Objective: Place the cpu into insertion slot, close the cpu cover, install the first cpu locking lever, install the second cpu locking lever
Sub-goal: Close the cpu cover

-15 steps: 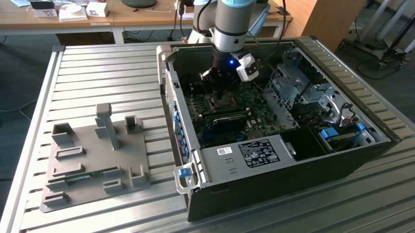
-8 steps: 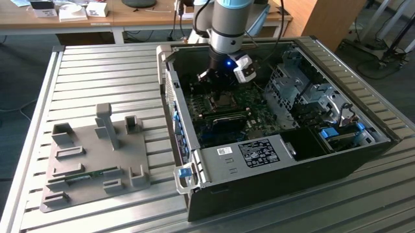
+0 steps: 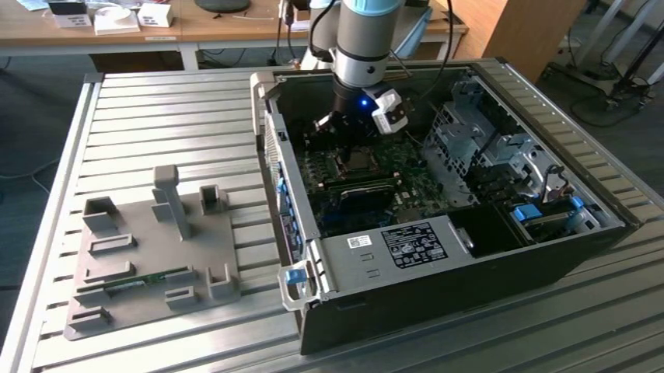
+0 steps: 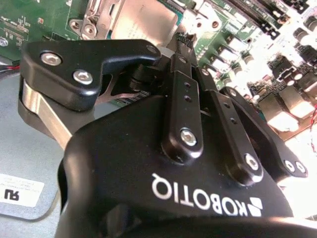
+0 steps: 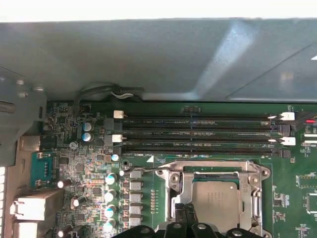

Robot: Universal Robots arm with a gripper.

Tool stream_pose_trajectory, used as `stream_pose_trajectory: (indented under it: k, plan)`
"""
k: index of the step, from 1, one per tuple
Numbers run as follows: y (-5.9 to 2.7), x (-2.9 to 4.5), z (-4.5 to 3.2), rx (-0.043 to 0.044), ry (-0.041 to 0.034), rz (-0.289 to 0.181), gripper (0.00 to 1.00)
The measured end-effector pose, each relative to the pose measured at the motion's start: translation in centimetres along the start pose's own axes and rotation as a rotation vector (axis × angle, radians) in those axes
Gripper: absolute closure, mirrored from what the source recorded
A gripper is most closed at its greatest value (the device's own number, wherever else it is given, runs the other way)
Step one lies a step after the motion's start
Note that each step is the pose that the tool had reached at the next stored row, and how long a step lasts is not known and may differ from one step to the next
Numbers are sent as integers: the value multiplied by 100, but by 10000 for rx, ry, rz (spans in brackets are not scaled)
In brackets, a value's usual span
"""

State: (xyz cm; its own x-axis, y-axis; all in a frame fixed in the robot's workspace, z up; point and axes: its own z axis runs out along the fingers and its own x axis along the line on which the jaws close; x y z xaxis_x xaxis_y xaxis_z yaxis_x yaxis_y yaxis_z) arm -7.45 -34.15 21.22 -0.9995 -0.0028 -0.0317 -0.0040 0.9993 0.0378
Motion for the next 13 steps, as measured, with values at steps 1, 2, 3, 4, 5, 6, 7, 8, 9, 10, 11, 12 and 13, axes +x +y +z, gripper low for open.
stream_pose_trajectory:
  k: [1, 2, 3, 4, 5, 6, 7, 8, 9, 10, 11, 12, 13]
  plan:
    - [0, 0, 1, -1, 0, 1, 89]
    - [0, 0, 2, -2, -1, 1, 89]
    - [1, 0, 8, -6, -4, 1, 89]
    - [0, 1, 16, -5, -4, 1, 89]
    - [0, 4, 27, -2, -2, 2, 89]
    - [-1, 4, 39, -2, -2, 2, 89]
    - [-1, 5, 51, -1, -2, 1, 89]
    - [-2, 5, 62, 0, -2, 0, 89]
    - [-2, 6, 72, 2, -2, 1, 89]
    - [-2, 7, 79, 5, -3, 1, 89]
    - [-3, 7, 83, 10, -2, 0, 89]
    - [-3, 7, 83, 12, -1, 0, 89]
    - [-3, 7, 83, 13, 0, 0, 89]
